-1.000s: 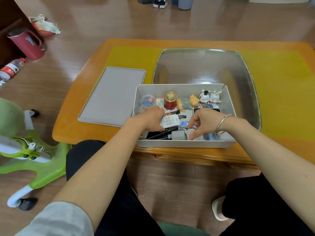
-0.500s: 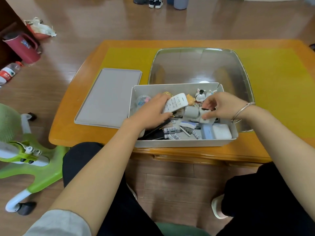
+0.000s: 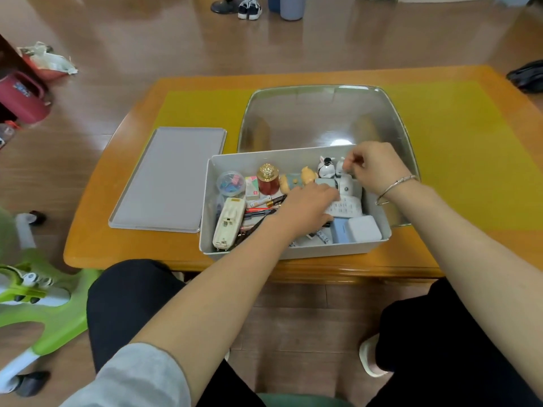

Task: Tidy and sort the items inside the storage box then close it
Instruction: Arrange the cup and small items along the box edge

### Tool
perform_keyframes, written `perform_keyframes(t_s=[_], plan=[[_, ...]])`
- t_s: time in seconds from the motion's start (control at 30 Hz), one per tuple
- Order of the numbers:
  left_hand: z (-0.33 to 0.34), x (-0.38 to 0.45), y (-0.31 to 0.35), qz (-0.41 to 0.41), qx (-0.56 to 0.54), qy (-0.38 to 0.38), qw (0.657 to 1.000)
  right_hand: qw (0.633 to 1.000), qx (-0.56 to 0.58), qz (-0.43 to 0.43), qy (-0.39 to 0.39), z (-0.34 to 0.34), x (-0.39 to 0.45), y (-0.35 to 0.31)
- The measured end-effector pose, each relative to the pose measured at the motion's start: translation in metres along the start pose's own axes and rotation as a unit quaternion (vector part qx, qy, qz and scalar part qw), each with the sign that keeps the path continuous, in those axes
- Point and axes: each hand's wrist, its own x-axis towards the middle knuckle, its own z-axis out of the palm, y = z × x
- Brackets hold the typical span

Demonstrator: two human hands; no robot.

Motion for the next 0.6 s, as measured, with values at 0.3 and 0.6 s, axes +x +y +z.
perform_keyframes(t_s=[0.3,0.6], plan=[[0.01,-0.002,0.006,0.013,0.067,0.031,0.997,0.992,-0.114,-0.008,-0.051,0.011,-0.01,0.001],[-0.016,-0.067,-0.045,-0.157,-0.051,0.142,0.976,0.983,-0.054,-0.108,-0.137,0.028,-0.018,-0.025]])
